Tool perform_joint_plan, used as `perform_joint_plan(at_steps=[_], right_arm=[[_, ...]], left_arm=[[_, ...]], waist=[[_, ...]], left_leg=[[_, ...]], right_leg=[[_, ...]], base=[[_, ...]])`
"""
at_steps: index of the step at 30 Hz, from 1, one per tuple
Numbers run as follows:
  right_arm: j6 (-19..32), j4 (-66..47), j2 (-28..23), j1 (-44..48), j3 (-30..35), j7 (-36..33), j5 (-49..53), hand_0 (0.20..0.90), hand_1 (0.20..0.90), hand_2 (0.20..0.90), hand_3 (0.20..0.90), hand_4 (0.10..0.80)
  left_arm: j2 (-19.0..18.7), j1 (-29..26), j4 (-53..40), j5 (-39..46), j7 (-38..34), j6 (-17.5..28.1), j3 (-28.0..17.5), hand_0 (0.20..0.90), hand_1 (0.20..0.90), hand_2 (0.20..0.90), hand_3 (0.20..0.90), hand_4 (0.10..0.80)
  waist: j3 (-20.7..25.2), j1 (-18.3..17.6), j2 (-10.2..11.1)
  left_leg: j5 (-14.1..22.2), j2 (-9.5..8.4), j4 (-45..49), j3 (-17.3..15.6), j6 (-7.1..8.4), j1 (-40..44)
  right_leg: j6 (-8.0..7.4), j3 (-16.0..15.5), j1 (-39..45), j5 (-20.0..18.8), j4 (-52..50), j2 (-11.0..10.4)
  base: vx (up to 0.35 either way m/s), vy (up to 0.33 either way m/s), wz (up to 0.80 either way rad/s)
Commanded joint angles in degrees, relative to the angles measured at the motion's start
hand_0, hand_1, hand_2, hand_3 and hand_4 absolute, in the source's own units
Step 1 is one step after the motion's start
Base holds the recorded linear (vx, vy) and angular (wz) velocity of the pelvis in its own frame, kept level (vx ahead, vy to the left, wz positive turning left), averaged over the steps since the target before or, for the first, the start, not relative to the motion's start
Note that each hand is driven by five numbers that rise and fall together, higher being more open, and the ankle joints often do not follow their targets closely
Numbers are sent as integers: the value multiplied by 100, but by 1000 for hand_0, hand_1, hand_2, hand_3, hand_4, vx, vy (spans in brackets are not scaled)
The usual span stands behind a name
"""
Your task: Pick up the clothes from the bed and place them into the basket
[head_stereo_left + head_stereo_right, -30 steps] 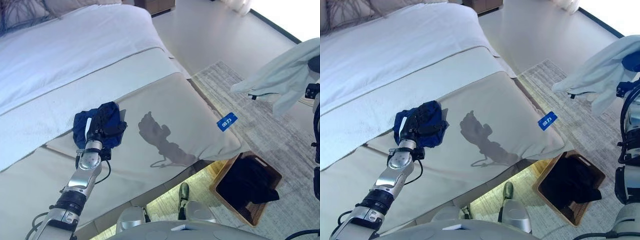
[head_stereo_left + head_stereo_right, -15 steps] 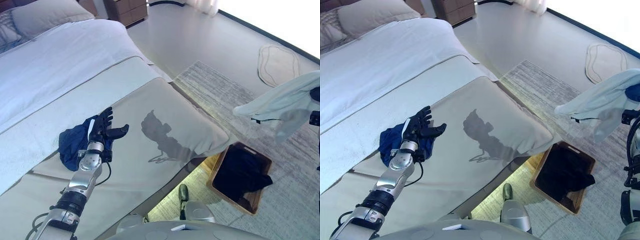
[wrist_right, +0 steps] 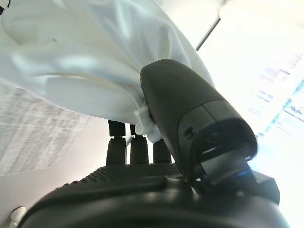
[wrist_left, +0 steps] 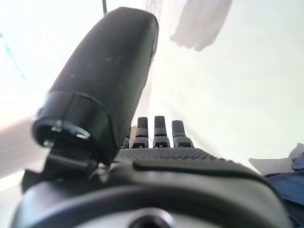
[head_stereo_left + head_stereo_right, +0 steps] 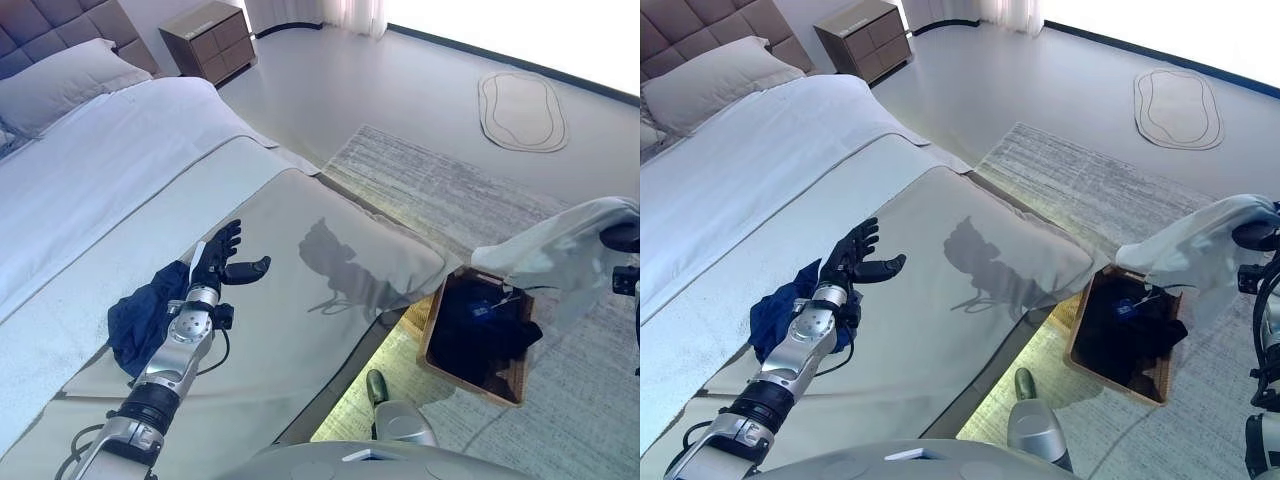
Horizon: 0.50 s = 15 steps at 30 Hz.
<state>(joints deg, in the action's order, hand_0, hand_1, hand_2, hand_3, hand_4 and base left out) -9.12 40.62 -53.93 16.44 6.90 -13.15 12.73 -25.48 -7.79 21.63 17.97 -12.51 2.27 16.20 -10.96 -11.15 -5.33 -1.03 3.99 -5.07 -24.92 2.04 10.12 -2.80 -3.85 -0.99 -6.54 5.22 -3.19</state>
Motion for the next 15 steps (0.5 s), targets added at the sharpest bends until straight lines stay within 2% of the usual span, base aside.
perform_joint_plan(at_steps=[1,15], right_arm=[[397,-79,-234,450,19,-178,-257,300,300,300,200,100],[439,857,10,598,-221,-205,-298,300,300,300,200,100]], left_arm=[[-197,-430,-32,-179,-56,347,-17,900,900,900,900,800],[-166,-490,-169,-156,-62,334,131,900,900,900,900,800]], waist=[[404,26,264],[86,52,-107]], left_leg=[[550,241,462,287,202,-196],[561,173,495,312,229,-339]], right_leg=[[-301,-198,113,360,-198,-253],[-294,-183,-63,339,-160,-322]], base=[[-16,-28,-8],[-12,-8,0]])
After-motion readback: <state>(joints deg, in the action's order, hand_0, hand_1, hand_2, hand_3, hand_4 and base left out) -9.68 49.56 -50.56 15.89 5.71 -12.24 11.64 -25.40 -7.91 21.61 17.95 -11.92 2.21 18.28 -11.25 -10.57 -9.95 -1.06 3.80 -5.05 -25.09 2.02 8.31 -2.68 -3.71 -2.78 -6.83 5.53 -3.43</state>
